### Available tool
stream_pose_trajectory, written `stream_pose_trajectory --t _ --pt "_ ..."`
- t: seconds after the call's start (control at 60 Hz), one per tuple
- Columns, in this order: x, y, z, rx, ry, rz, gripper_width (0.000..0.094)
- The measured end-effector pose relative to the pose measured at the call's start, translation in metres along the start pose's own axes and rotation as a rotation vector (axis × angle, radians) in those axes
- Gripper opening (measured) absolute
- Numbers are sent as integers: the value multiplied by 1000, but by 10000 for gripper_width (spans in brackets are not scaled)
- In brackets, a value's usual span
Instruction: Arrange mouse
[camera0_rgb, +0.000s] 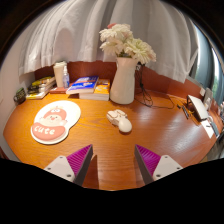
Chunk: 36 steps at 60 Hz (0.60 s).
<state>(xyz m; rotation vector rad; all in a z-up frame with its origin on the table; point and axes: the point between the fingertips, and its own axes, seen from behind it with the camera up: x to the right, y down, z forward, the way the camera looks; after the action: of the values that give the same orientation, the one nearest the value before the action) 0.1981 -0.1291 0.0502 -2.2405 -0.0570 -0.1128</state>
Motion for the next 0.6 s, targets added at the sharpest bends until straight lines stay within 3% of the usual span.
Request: stream_pose_trajectory --t 0.6 --pt "-63 -56 99 -117 -68 36 808"
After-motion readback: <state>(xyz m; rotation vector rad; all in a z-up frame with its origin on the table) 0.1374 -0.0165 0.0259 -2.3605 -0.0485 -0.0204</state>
